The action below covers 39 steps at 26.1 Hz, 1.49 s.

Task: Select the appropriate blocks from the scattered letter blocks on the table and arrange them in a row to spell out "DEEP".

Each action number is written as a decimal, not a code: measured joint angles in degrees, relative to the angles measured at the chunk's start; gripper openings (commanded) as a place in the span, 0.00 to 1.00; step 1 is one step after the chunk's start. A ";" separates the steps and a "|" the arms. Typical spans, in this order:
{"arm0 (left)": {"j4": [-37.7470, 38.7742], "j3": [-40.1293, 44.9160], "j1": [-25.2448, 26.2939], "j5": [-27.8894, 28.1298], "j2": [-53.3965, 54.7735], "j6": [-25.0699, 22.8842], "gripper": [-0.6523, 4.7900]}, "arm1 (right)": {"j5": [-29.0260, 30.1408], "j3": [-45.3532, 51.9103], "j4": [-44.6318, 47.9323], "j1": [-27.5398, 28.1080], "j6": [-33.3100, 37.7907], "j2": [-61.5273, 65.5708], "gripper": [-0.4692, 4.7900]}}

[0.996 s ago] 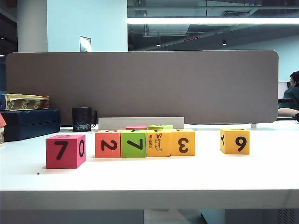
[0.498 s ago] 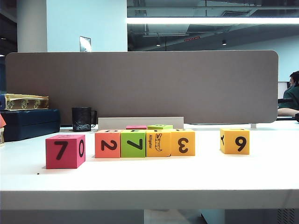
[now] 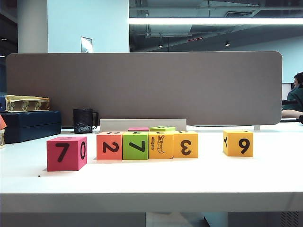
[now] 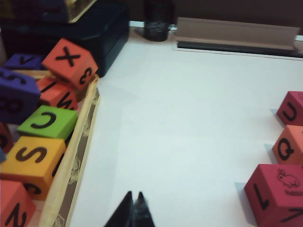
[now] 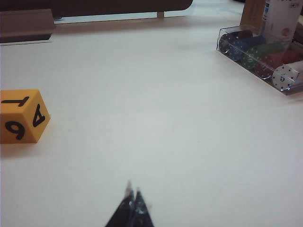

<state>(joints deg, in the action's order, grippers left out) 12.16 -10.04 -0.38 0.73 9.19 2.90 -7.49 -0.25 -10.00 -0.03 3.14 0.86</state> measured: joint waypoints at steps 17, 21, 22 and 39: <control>-1.25 9.20 1.18 -0.17 -9.01 0.59 0.11 | 0.00 0.00 0.02 0.00 0.00 0.00 0.09; -1.25 9.20 1.18 -0.17 -9.01 0.59 0.11 | 0.00 0.00 0.00 0.00 0.00 0.00 0.09; -1.25 9.20 1.18 -0.17 -9.01 0.59 0.11 | 0.00 0.00 0.00 0.00 0.00 0.00 0.09; -1.29 9.22 1.18 -0.17 -9.01 0.59 0.11 | 0.00 0.00 0.00 0.00 0.00 0.00 0.09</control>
<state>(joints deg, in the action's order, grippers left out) 10.87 -0.82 0.80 0.56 0.19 3.49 -7.49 -0.25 -10.00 -0.03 3.14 0.86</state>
